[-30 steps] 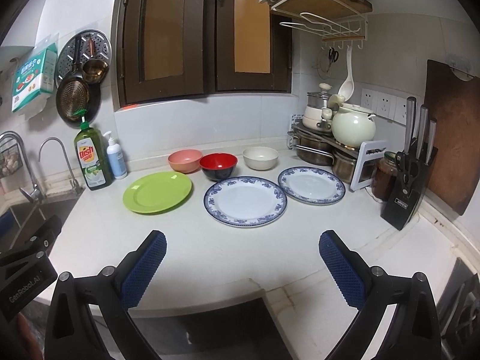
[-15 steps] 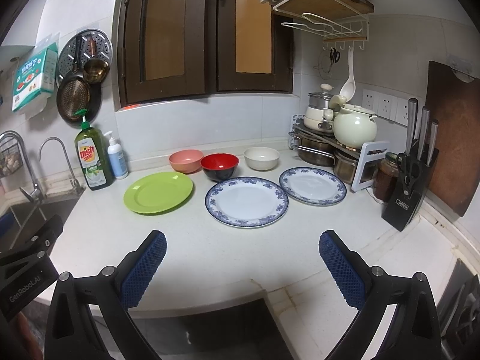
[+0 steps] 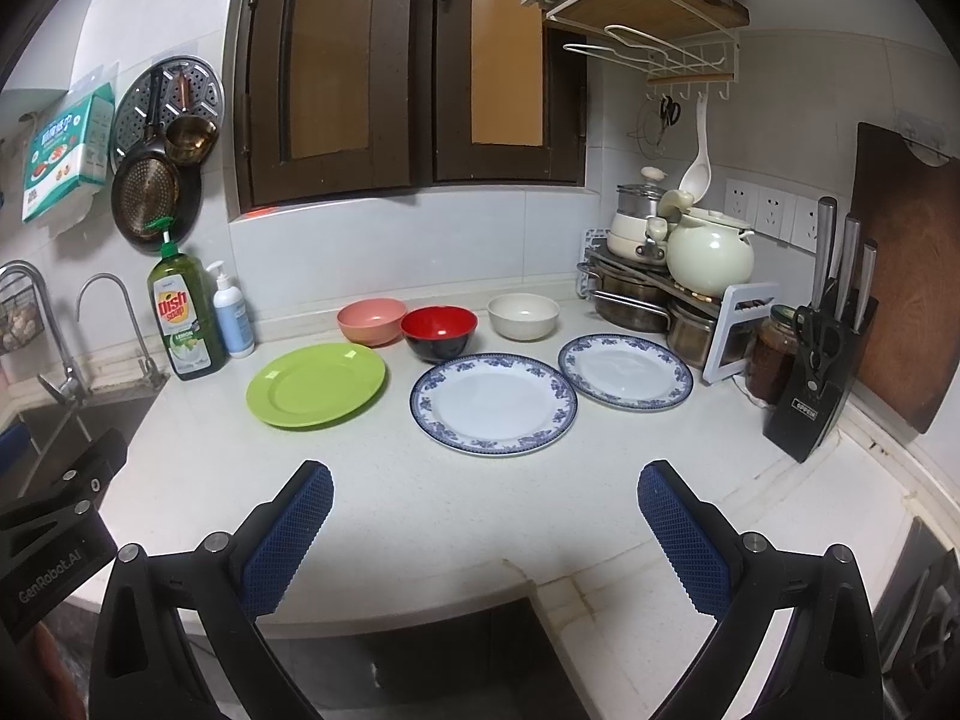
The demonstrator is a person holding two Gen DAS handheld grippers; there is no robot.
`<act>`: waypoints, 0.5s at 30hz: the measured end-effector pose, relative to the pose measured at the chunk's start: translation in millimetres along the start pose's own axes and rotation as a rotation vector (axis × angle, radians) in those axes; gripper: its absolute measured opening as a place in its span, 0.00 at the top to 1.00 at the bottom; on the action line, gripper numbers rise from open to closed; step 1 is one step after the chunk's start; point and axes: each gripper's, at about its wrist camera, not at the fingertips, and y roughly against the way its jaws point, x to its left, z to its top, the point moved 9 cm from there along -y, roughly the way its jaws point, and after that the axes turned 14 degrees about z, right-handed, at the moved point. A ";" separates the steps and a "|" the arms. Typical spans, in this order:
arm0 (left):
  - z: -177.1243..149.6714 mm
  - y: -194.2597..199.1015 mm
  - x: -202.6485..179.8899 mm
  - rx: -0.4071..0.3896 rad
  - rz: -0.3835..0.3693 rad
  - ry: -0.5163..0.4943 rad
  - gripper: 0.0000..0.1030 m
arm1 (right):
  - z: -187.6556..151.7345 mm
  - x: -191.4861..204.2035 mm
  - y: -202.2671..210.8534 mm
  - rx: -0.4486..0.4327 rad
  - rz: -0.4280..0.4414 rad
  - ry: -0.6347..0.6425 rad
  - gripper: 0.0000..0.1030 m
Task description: Organize plates and bowls
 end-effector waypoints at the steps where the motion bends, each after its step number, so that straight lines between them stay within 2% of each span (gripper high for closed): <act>1: -0.1 0.1 0.0 0.001 0.000 -0.001 0.00 | 0.2 0.0 -0.3 0.000 0.000 0.000 0.00; 15: -0.3 -6.3 -8.6 0.006 -0.011 -0.006 0.00 | -0.6 -4.5 -5.8 0.009 -0.010 -0.005 0.00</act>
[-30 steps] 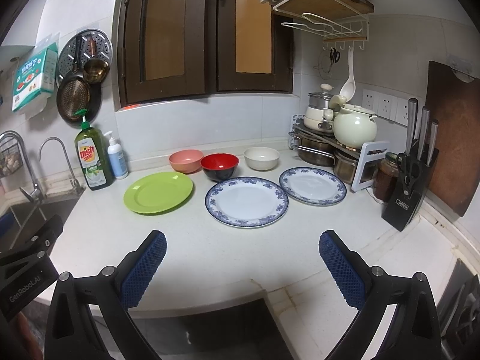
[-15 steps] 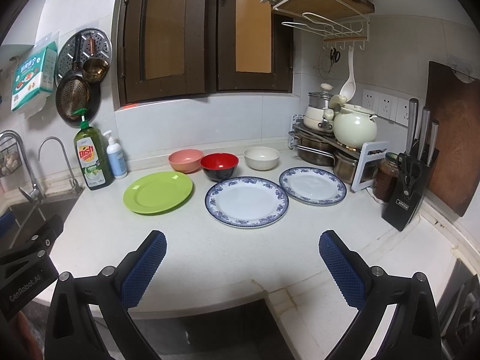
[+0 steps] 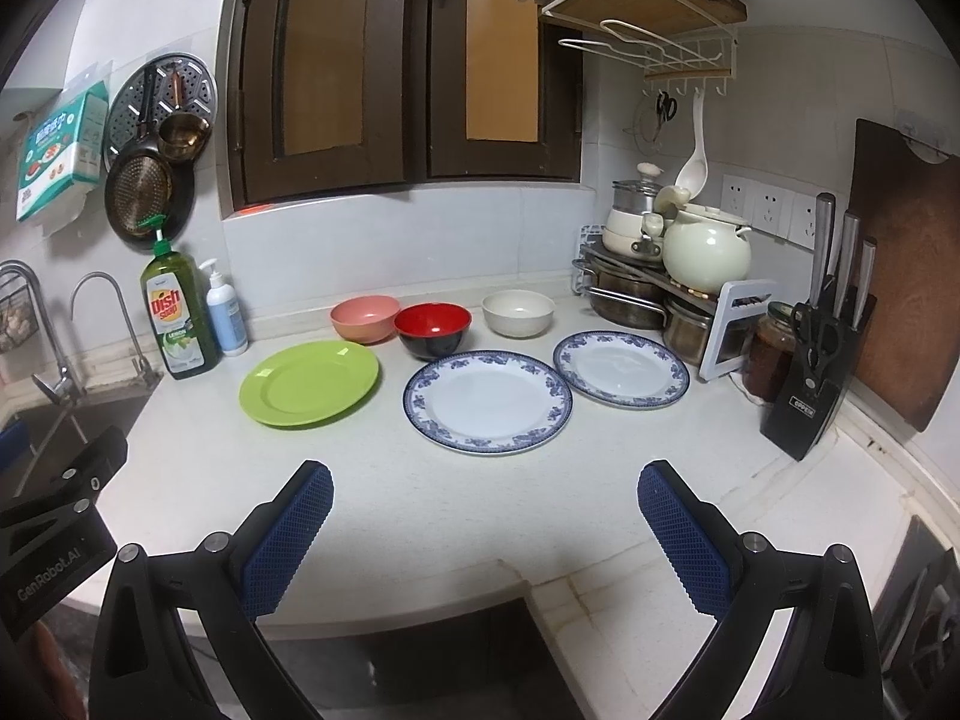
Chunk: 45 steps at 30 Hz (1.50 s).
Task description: Organize plates and bowls
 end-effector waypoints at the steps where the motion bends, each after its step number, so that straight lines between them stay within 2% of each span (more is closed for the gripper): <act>1: 0.1 -0.6 -0.2 0.001 0.003 0.000 0.00 | 0.3 -0.4 -0.5 -0.001 -0.001 0.000 0.00; 9: 1.2 -14.1 -3.6 0.020 0.018 -0.003 0.00 | 5.6 -1.5 -14.9 0.015 0.015 0.012 0.00; 15: 12.0 -47.0 -2.3 0.059 -0.008 -0.002 0.00 | 14.8 11.2 -44.1 0.039 0.045 0.029 0.00; 19: 24.4 -70.6 2.1 0.036 0.010 -0.017 0.00 | 23.4 26.2 -66.3 0.034 0.056 0.038 0.00; 22: 30.7 -89.4 2.1 0.039 -0.005 -0.028 0.00 | 27.6 33.0 -83.0 0.040 0.059 0.016 0.00; 31: 39.7 -145.2 -1.5 0.084 -0.006 -0.033 0.00 | 40.9 42.2 -135.2 0.060 0.038 0.002 0.00; 39: 53.2 -192.7 -10.4 0.114 0.053 -0.011 0.00 | 62.4 45.1 -190.3 0.074 0.087 0.039 0.00; 45: 62.4 -222.4 -7.3 0.128 0.125 0.003 0.00 | 83.0 55.5 -237.5 0.074 0.164 0.077 0.00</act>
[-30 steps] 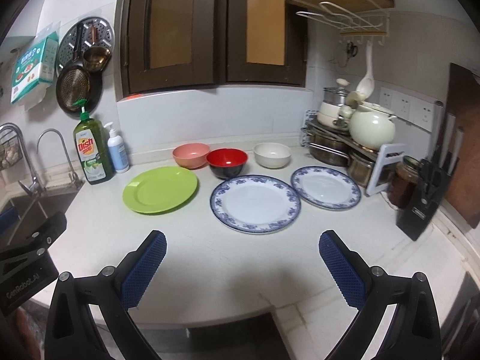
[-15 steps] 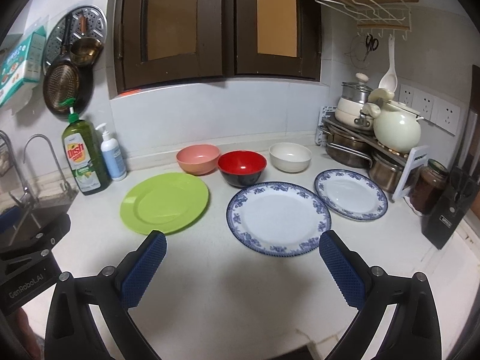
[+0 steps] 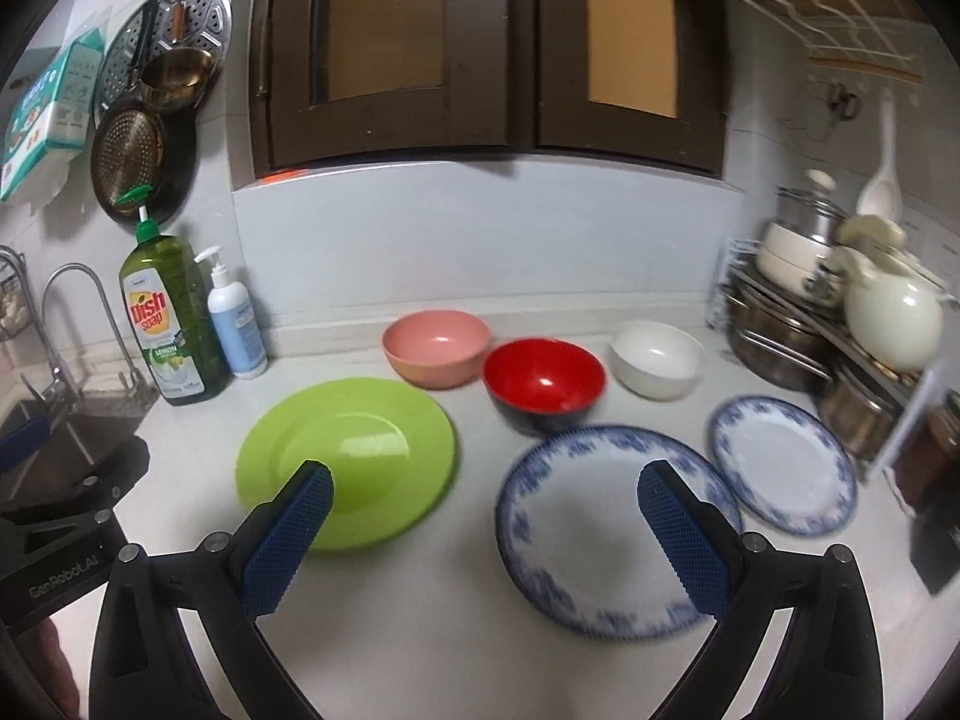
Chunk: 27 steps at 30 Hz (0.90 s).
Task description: Organize plates and bowls
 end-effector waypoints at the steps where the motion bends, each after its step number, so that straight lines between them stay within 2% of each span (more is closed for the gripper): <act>1: 0.4 -4.5 0.9 0.006 0.010 0.001 0.00 | 1.3 0.8 -6.8 0.008 0.013 0.001 0.00; 8: 4.1 -44.2 7.3 0.040 0.074 -0.013 0.00 | 5.7 8.1 -60.1 0.078 0.074 -0.010 0.00; 23: 12.9 -117.7 6.6 0.098 0.027 -0.037 0.00 | 10.9 23.6 -126.6 0.150 0.027 -0.008 0.02; 27: 7.2 -130.1 -0.1 0.110 0.000 -0.057 0.08 | 10.0 22.7 -138.5 0.146 0.024 -0.016 0.02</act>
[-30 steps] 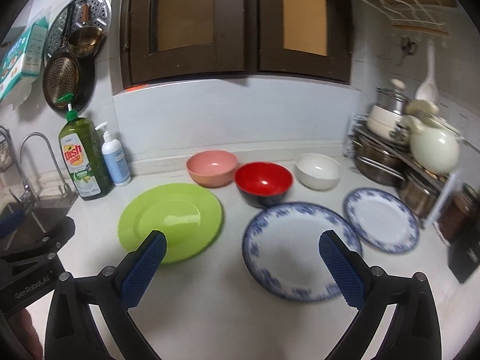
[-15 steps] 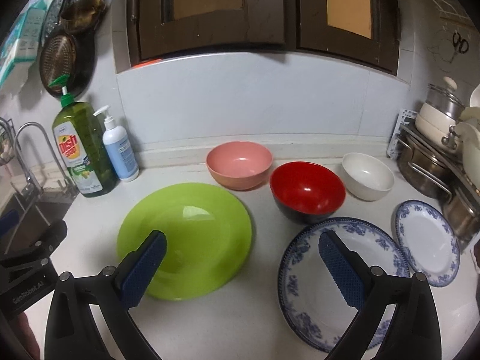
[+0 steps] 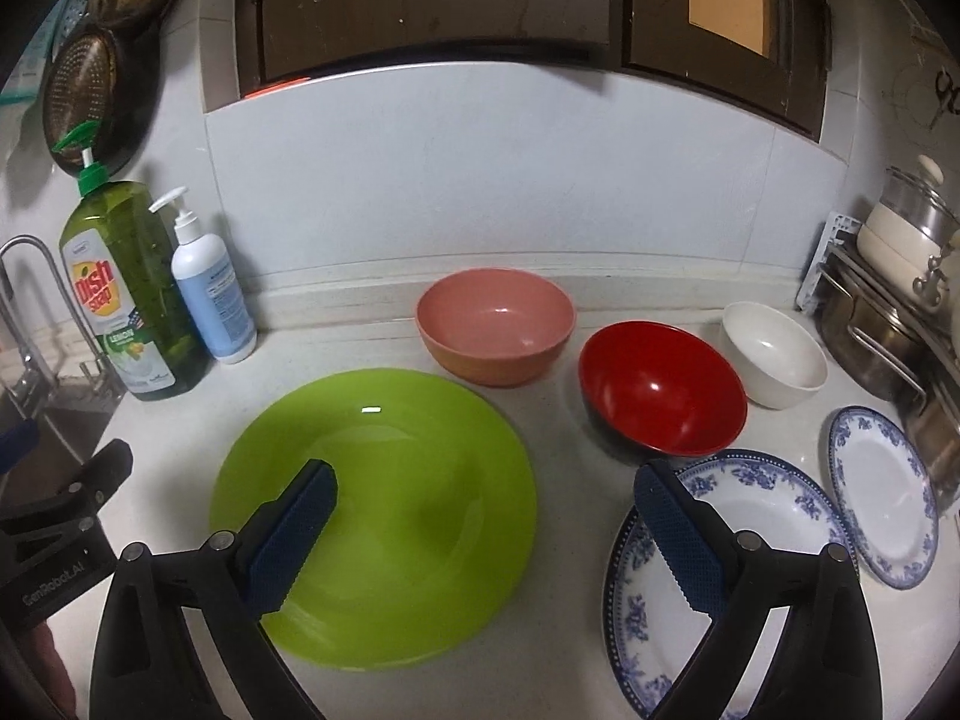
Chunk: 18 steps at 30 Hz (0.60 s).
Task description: Organize plates and bowls
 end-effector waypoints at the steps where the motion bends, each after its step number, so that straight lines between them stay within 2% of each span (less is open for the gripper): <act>1: -1.2 -3.0 -1.9 0.002 -0.007 -0.004 0.09 | -0.3 -0.9 -2.1 0.001 -0.001 -0.001 0.03; 7: -3.7 -15.9 -16.8 0.011 -0.073 -0.013 0.18 | -6.9 -6.8 -15.6 0.009 0.008 -0.020 0.06; 10: -6.0 -23.2 -25.2 0.024 -0.098 -0.022 0.24 | -9.0 -12.3 -21.9 0.008 0.009 -0.037 0.11; 18: -18.2 -48.0 -48.9 0.105 -0.172 -0.039 0.41 | -17.2 -25.4 -47.9 0.061 -0.004 -0.062 0.22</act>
